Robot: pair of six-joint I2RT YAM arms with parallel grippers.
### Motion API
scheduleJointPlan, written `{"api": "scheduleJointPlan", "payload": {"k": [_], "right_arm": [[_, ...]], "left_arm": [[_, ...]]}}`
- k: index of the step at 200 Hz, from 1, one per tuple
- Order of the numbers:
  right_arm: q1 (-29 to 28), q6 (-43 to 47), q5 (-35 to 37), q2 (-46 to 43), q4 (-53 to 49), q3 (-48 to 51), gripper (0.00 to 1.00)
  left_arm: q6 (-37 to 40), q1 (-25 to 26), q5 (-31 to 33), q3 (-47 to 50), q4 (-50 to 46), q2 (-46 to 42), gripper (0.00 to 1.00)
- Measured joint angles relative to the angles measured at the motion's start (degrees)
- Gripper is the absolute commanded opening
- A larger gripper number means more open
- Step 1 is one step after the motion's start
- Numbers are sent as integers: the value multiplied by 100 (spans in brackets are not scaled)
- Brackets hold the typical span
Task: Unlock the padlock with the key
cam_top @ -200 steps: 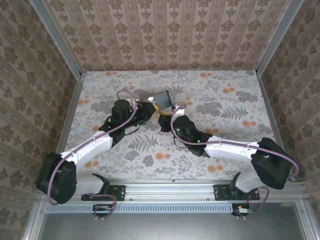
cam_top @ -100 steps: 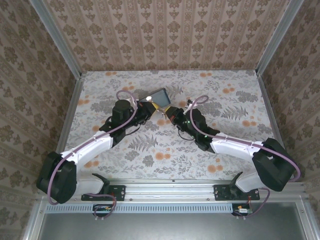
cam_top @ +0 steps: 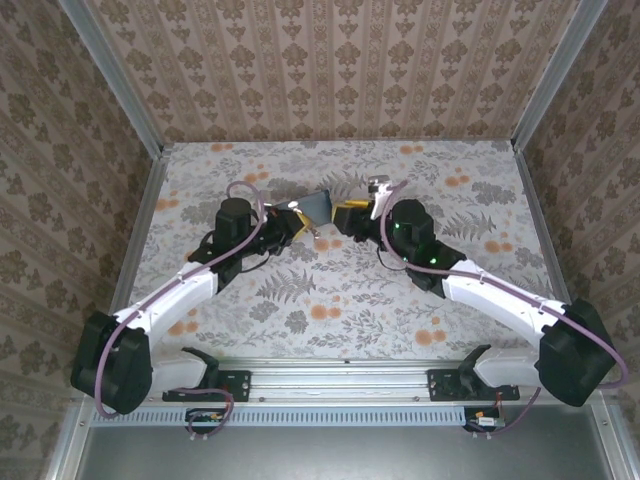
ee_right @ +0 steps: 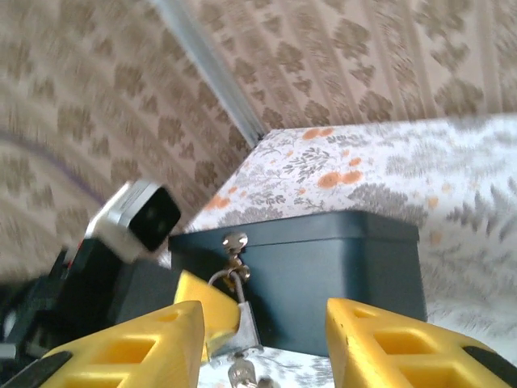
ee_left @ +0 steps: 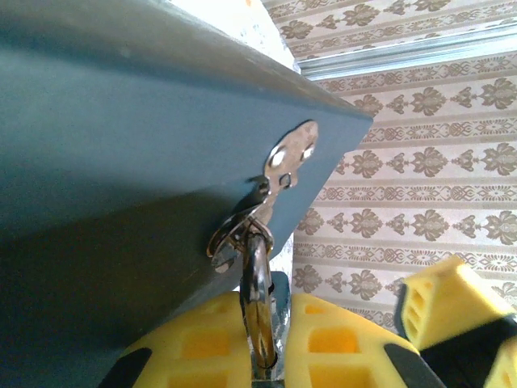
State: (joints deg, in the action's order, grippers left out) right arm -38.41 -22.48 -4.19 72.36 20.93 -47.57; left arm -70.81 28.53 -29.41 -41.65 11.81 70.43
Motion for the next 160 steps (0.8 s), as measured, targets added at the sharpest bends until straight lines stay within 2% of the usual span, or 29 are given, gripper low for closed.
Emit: {"api": "scheduleJointPlan", "payload": {"k": [27,62,104,160], "right_arm": [[-557,2026,96,197,4,0,52],[-1036,3742,343,693,74,31,54],[-1067,4780,756,1014,428,142,54],[-1137,5455,1451,1252,1082,256,52]], "left_arm": [[-146,-2,-96,-2,-199,0,0],[-385,-2,-131,-79,-455,0,0],[-468,72,-101,-387,-667,0,0],[-507,118,52,-529,-743,94,0]]}}
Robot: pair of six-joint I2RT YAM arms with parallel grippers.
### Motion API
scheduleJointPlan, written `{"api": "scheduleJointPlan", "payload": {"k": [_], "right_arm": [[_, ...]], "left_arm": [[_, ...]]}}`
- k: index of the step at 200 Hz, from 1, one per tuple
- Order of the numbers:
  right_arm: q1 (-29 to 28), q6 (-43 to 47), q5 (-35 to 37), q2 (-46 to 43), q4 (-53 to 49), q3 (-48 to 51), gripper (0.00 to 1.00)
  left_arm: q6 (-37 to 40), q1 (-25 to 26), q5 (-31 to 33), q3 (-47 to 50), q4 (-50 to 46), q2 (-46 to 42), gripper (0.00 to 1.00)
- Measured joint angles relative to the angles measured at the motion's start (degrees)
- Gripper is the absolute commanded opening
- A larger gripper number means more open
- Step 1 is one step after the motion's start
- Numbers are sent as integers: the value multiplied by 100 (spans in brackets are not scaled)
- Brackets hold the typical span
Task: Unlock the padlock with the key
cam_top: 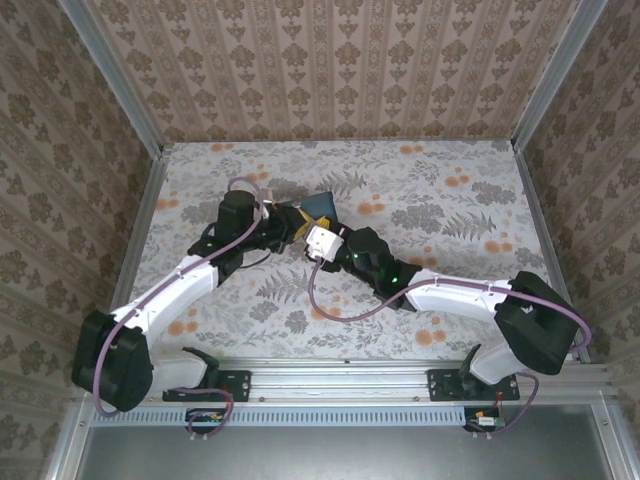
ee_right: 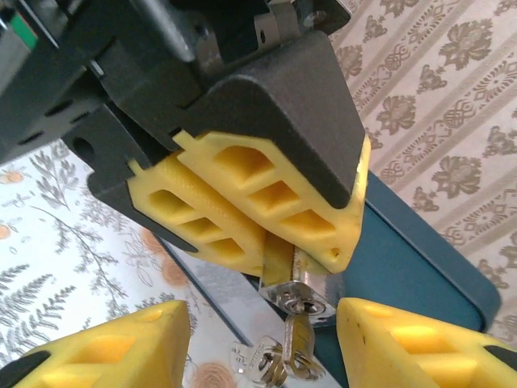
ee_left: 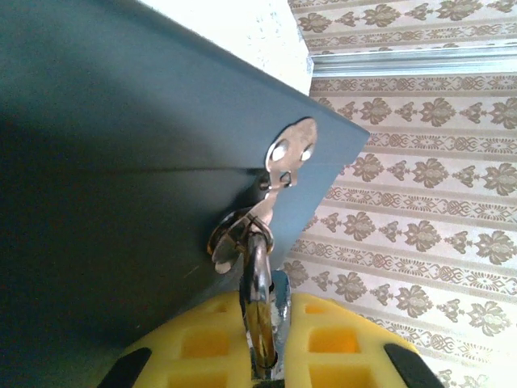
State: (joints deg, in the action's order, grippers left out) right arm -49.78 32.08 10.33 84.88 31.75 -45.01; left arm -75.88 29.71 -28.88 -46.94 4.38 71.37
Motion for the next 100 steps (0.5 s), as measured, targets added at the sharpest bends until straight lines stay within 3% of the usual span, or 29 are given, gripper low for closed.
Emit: {"api": "scheduleJointPlan", "payload": {"k": [40,100], "right_arm": [[-2,214,240,55,203,17,49],[-26,463,369,138,275,11,31]], "left_arm": [[4,149,-94,-59,-83,15,0],[7,149,-33,-146,-273,31,0]]}}
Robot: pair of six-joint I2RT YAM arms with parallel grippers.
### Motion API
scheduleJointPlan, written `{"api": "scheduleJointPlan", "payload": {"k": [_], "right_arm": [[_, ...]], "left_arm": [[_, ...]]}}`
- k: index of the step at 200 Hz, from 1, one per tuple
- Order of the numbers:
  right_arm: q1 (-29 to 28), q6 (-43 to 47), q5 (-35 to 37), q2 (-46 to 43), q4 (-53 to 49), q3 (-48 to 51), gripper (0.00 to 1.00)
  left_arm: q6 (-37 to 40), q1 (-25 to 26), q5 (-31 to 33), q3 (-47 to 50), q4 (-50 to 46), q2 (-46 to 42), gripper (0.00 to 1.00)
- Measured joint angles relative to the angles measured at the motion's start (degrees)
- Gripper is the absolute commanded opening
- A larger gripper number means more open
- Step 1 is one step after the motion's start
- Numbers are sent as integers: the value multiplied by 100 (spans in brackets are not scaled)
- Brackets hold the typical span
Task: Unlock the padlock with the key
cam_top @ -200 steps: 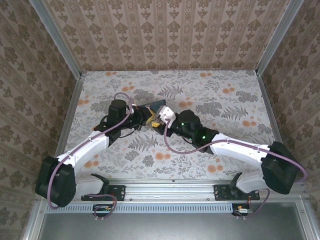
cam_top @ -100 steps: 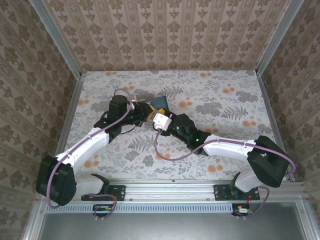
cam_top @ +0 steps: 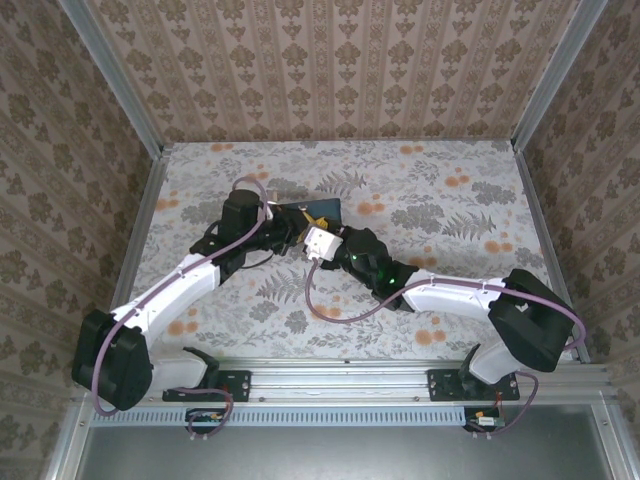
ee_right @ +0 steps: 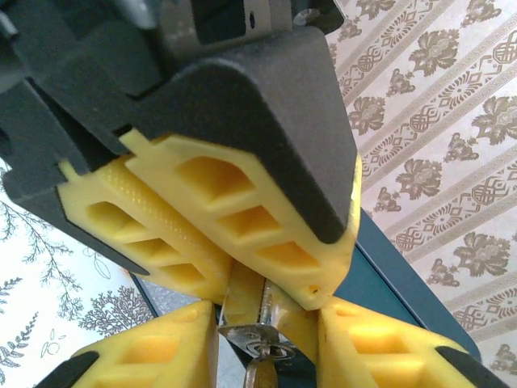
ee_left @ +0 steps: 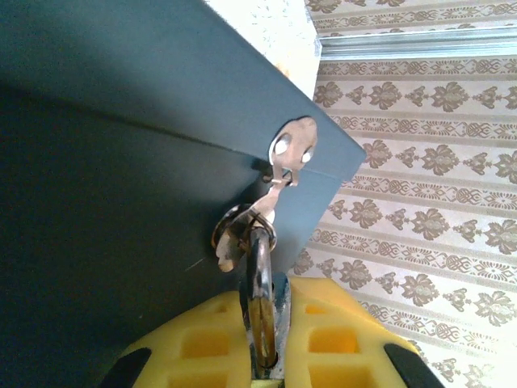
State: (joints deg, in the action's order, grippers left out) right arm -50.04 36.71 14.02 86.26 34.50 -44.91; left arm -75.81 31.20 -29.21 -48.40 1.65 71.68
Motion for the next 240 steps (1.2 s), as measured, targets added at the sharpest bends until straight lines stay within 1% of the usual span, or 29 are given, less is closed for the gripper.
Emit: {"api": "scheduleJointPlan", "payload": {"k": [24,33,58,76,95,104,122,150,170,191,217,240], "right_arm": [[0,0,-2,-2,-26,0,25],[0,-11,-9,-4,-52,0,22],[17,-162,-122,-35,-240,2,21],[79,-339,-271,-103,-315,17,19],[243,-549,-396,-190,-551,33,17],[323,-632,-431,-195,-713,48,17],[483,-844,-584,-195,-979,81,17],[702,-1252,-780,-201,-1119,98,17],[896,-1641,-986,-240,-1233,98,18],[1060,-2090,-1169,-306,-1567,-17,18],[1248,-2577,-1467,-306,-2065,-310,18],[1513,-3008,-1906,-306,-2194,-361,18]], "left_arm": [[35,-4,26,0,-22,0,18],[50,-11,31,0,-79,-4,19],[90,-17,44,0,-280,-24,21],[107,-44,0,0,-321,-72,32],[179,-107,-59,0,-348,-199,33],[219,-142,-66,0,-354,-286,36],[293,-212,-68,0,-435,-455,36],[525,-328,-52,0,-774,-603,38],[911,-450,66,-44,-1226,-649,39],[1543,-640,234,-225,-1676,-533,42],[2389,-730,555,-579,-2009,-57,47],[3119,-730,730,-949,-2170,511,55]]}}
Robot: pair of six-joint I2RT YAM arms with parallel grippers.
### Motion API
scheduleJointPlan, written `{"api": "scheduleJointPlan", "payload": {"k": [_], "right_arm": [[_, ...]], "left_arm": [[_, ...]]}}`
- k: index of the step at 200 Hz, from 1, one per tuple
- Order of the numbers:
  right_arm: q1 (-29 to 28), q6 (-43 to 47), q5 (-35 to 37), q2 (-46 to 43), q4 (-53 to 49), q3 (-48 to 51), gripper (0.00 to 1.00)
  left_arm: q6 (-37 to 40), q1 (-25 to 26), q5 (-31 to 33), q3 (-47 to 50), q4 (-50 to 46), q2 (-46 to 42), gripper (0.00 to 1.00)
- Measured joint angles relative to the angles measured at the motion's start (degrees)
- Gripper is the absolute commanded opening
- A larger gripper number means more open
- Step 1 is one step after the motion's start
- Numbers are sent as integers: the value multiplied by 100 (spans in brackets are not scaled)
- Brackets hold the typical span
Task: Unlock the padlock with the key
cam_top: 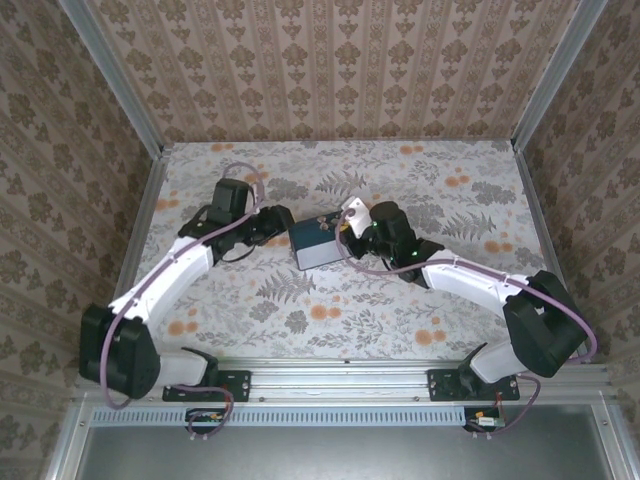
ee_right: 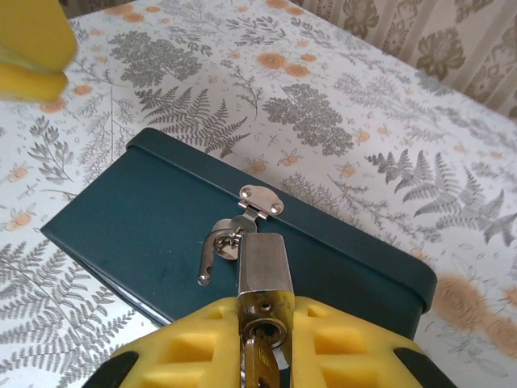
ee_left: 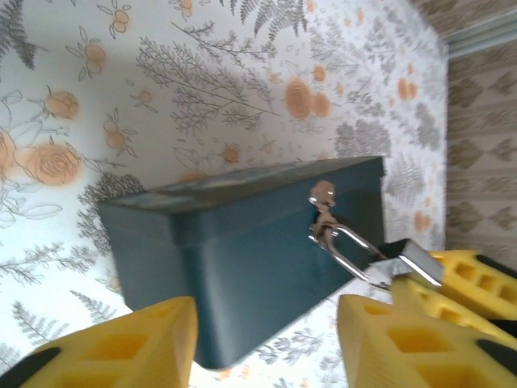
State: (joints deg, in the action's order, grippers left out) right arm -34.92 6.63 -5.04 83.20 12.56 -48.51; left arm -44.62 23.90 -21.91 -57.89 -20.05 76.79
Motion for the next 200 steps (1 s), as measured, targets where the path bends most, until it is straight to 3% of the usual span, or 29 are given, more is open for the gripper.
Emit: {"api": "scheduleJointPlan", "payload": {"k": [41,80,139,183,200], "right_arm": [[470,-428,-713,17,-31,-9,18],[503,-385,-942,44,125,-4,19],[22,-22,271,85,833,280,18],[-286,-35,1069,319,1296,402,18],[-284,-223,1259,323,1333,402,22]], "left_arm": [[813,0,142,-459,-50,870,62],[1067,0,114,-573,37,1338,64],[1338,7,94,-1272,195,1589,62],[2063,39,-273,-1379,592,2061,55],[2251,59,-387,-1443,579,2363,49]]}}
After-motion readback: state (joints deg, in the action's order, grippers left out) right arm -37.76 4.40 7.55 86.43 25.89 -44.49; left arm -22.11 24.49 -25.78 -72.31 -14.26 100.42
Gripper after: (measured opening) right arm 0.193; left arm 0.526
